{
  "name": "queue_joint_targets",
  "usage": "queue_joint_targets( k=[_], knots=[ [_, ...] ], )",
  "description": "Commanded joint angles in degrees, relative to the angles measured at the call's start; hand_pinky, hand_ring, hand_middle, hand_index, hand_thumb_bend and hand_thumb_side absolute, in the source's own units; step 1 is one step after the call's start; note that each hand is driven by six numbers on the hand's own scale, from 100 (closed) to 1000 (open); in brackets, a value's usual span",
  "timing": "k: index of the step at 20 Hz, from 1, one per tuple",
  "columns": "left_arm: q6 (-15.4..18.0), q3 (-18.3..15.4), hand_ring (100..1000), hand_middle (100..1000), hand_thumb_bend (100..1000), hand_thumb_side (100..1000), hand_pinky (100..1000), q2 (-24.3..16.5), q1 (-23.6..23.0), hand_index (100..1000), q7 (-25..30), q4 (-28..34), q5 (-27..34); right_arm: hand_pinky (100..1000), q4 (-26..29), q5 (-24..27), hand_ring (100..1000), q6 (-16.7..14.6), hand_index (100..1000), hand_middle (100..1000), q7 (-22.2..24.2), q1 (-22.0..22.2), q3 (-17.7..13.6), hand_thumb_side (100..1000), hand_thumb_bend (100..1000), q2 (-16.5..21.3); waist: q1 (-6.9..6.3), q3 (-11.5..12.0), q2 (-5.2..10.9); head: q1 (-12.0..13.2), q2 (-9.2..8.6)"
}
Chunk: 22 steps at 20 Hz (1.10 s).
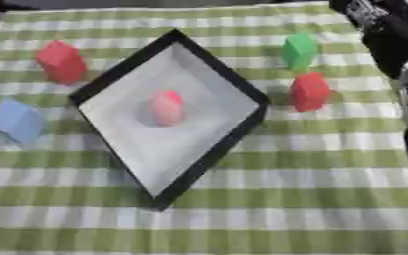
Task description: Pick up objects on the table and place them in the box.
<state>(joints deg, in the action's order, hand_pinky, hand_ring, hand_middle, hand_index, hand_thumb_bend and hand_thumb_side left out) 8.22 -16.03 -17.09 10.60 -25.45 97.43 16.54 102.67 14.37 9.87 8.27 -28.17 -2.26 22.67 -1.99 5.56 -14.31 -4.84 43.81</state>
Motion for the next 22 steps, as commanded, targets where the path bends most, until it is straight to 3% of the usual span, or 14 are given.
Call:
queue_joint_targets(
  k=[1,9,14,18,22],
  knots=[
    [0.0,-0.1,857,767,362,725,796,-1.1,0.3,869,0.2,0.5,-0.3,972,1.6,-0.4,851,0.0,855,878,-0.3,-0.5,-0.5,396,323,0.5,-0.65,0.0,2.25,0.0,0.12],
    [0.0,-0.1,857,768,364,723,796,-1.0,0.5,869,0.3,0.6,-0.3,971,1.8,-0.4,852,-0.1,855,879,-0.3,-0.6,-0.3,391,328,0.9,-0.69,0.2,2.21,2.3,0.31],
    [0.1,-0.4,857,768,365,723,795,-0.9,0.4,869,0.1,0.7,-0.2,971,1.4,-0.7,855,-0.4,857,881,-0.4,-0.9,-0.4,383,339,2.3,-0.65,0.5,2.0,2.0,0.31],
    [0.1,-0.6,858,768,363,727,795,-1.4,-0.1,869,-0.1,0.6,-0.3,968,0.2,-1.1,858,-1.4,861,885,0.5,-2.1,0.2,369,357,6.6,-0.18,0.2,1.99,1.2,0.31],
    [0.1,-0.6,859,768,362,728,795,-2.1,-0.6,868,-0.1,0.4,-0.5,964,-1.2,-0.1,866,-3.0,870,894,3.4,-4.6,3.0,376,372,14.4,0.48,-0.3,2.24,1.2,0.08]
  ],
)
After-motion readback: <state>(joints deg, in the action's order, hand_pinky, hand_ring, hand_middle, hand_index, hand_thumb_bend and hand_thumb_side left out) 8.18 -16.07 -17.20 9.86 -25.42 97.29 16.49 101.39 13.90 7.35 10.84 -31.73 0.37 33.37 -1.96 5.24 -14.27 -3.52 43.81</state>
